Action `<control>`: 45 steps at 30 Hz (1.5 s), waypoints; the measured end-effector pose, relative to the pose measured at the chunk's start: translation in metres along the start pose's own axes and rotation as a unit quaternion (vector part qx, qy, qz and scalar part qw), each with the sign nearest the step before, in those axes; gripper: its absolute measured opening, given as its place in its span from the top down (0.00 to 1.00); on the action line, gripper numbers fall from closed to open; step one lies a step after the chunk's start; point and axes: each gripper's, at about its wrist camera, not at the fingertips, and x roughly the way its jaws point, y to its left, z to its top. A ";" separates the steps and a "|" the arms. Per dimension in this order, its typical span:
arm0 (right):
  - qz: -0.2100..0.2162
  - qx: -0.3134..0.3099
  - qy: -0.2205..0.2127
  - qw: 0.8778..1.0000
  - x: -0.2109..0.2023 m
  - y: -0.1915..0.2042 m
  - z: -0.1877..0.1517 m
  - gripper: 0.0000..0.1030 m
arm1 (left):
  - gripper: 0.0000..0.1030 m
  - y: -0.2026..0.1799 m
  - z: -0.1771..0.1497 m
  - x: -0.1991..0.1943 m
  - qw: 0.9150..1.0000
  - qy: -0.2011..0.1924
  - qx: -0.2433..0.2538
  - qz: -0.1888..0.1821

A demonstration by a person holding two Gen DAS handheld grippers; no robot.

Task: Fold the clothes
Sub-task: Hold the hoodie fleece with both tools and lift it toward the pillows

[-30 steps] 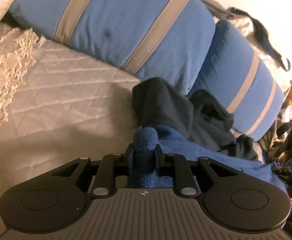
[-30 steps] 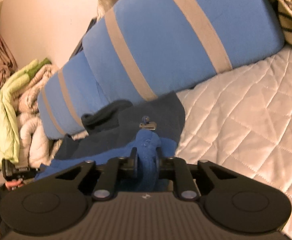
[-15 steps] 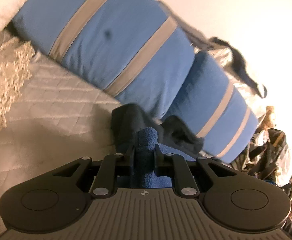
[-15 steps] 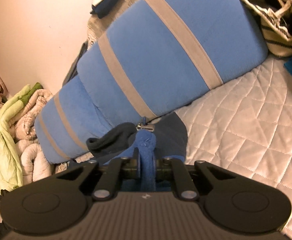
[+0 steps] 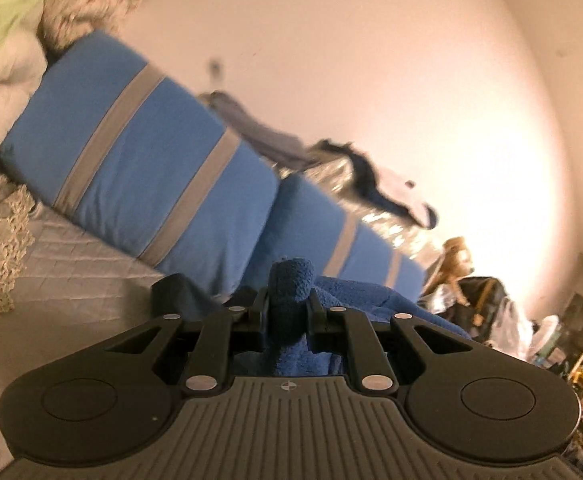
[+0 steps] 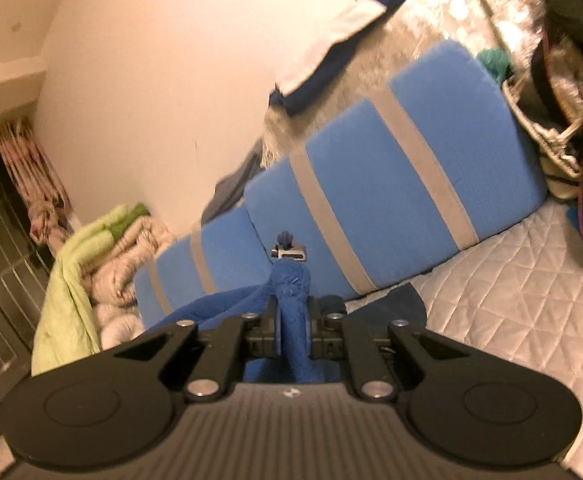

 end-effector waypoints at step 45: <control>-0.045 -0.034 -0.010 0.998 -0.055 0.050 0.003 0.90 | 0.84 -0.037 0.036 0.004 0.997 0.006 0.069 0.020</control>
